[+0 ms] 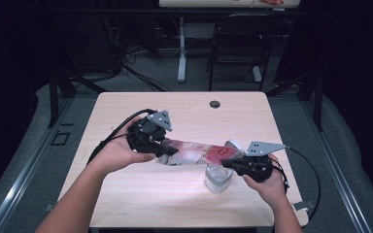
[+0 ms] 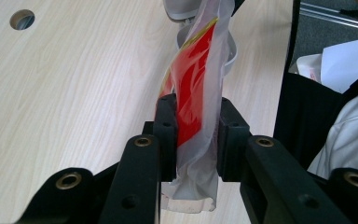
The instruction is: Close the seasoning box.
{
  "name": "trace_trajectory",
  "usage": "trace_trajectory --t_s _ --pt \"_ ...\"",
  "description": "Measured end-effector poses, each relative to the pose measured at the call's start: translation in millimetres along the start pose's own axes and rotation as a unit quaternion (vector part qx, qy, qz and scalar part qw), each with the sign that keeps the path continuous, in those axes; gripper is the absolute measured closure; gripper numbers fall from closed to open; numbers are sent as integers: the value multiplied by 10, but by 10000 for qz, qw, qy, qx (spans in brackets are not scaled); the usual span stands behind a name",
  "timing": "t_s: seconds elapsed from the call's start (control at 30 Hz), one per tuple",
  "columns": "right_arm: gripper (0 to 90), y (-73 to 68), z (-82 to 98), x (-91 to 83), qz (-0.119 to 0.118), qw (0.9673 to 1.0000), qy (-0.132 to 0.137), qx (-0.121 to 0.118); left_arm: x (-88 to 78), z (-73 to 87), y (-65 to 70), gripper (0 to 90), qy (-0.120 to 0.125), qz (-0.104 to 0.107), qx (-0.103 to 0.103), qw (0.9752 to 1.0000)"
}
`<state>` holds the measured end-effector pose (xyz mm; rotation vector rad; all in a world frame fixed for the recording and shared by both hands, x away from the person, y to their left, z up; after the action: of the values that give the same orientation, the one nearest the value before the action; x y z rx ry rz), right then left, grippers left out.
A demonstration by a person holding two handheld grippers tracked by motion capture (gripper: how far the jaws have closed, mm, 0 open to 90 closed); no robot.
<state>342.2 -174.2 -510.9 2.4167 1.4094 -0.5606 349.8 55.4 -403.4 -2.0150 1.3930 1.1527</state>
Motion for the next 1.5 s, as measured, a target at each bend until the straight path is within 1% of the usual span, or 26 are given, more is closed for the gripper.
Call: trace_trajectory --t_s 0.1,0.17,0.23,0.47,0.67,1.0,1.23,1.33,1.5 --pt "895 1 1 0 5 10000 -4 0 -1 -10 3 743 -21 -7 -14 10000" --pt "895 1 3 -1 7 10000 -7 6 -2 -20 1 743 -43 -19 27 10000" --pt "895 1 5 -2 5 10000 -12 15 -1 -27 7 743 -64 -11 4 10000" --pt "894 5 10 -3 4 10000 -16 25 -4 -51 9 743 -164 -24 42 9999" --pt "894 5 10 -2 7 10000 -12 34 -4 -65 8 746 -230 -13 1 9997" --pt "894 5 14 0 4 10000 -24 27 -6 -88 6 746 -373 -46 56 9993" --pt "894 7 16 0 14 10000 -37 23 -5 -106 22 746 -442 -52 58 9990" --pt "894 8 18 0 17 10000 -40 21 -7 -115 22 746 -475 -69 98 9988" --pt "893 9 19 -1 20 10000 -46 18 -8 -120 24 746 -516 -77 105 9986"
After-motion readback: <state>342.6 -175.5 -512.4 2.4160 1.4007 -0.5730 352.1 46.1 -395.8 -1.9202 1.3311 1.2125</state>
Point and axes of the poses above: each handheld gripper's, and its own axes: x roughly forward along the jaws, z roughly out of its underside, y roughly to its right, the point moved 7 cm from there along x, roughly forward along the jaws, and after that the axes turned 11 degrees about -x, right-handed, at the moved point
